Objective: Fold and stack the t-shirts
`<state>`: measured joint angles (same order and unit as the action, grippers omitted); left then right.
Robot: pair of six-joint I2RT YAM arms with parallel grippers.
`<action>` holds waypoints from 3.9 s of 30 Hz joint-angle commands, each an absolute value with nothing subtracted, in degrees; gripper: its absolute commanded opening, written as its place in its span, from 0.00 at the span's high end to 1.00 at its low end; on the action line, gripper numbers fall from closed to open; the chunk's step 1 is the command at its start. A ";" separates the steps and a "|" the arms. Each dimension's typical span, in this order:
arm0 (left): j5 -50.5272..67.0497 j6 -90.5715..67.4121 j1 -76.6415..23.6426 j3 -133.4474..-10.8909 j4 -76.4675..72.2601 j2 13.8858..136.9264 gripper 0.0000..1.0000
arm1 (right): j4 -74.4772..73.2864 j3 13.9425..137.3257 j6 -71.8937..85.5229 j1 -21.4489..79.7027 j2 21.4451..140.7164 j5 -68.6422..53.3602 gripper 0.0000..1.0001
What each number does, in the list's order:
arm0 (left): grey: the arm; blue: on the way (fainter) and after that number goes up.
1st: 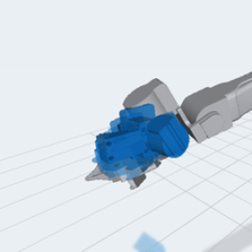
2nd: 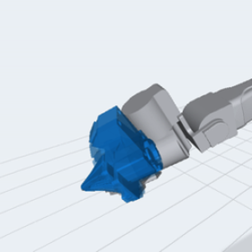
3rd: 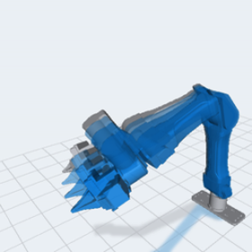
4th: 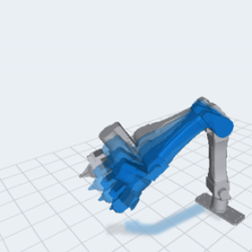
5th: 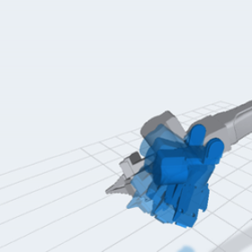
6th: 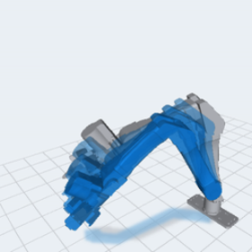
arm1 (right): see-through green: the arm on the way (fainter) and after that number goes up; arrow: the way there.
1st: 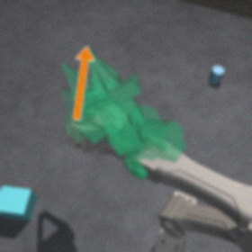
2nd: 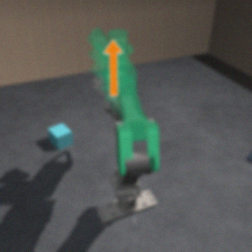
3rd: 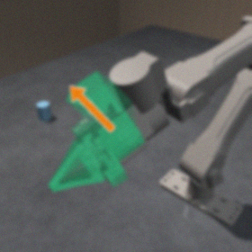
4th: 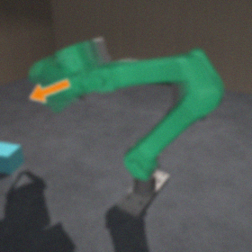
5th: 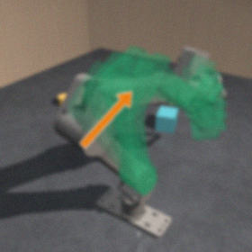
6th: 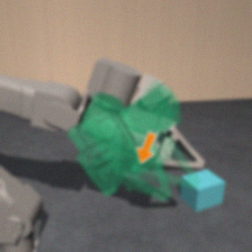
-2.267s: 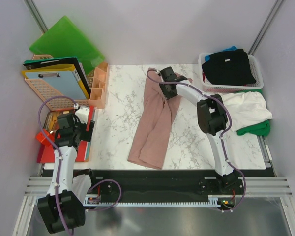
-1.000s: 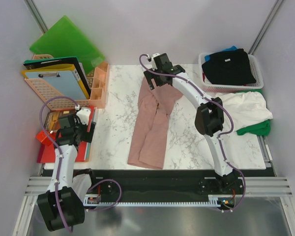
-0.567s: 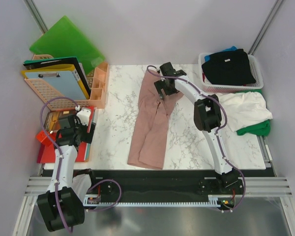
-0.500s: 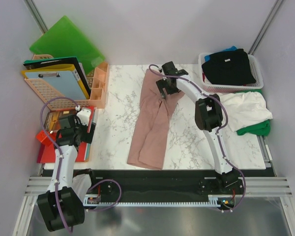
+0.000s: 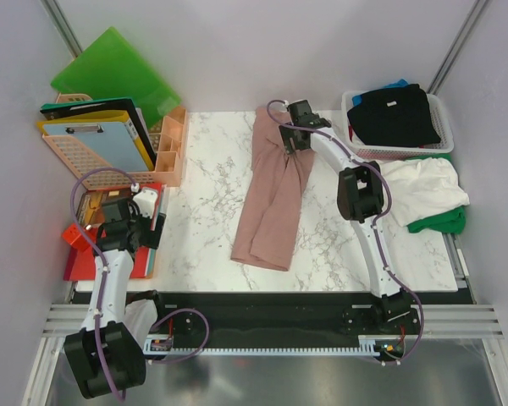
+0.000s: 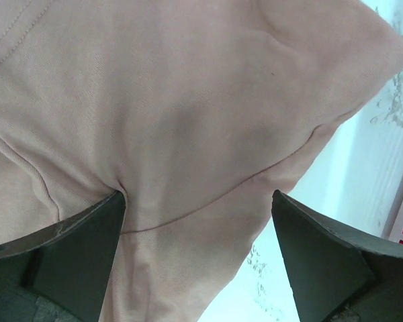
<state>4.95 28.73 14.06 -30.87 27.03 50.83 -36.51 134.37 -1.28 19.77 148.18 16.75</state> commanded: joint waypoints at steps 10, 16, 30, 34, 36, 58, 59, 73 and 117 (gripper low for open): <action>6.76 30.24 14.24 -31.82 26.28 51.59 0.09 | -19.99 107.91 -0.44 19.51 122.82 14.51 0.02; 7.74 29.27 14.24 -31.47 25.93 51.07 0.09 | -30.89 100.53 2.64 19.60 103.01 1.47 0.02; 8.17 29.53 14.24 -31.20 26.46 49.04 0.09 | -62.50 72.79 -24.78 32.66 86.76 -6.08 0.03; 9.05 28.04 14.24 -32.34 26.46 49.48 0.09 | -61.96 73.91 -22.77 39.19 82.89 -1.68 0.02; 9.23 27.69 14.15 -32.78 26.54 49.66 0.09 | -63.89 76.19 -21.89 42.79 82.79 -1.58 0.02; 8.53 29.27 14.24 -31.38 25.05 49.22 0.09 | -41.12 91.66 -17.41 53.88 112.05 10.29 0.29; 8.26 29.44 14.24 -31.12 25.14 48.87 0.09 | -41.65 93.58 -17.32 53.96 113.02 9.94 0.25; 8.17 30.85 14.24 -27.77 23.38 48.16 0.09 | -45.53 87.72 -11.95 45.18 111.36 -2.19 0.02; 7.65 31.11 14.24 -29.09 22.06 50.28 0.09 | -67.57 88.31 -26.99 44.38 100.91 -12.48 0.02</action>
<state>7.62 29.74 14.06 -28.23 23.59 51.59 -63.81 80.05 -26.83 44.25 108.42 -13.37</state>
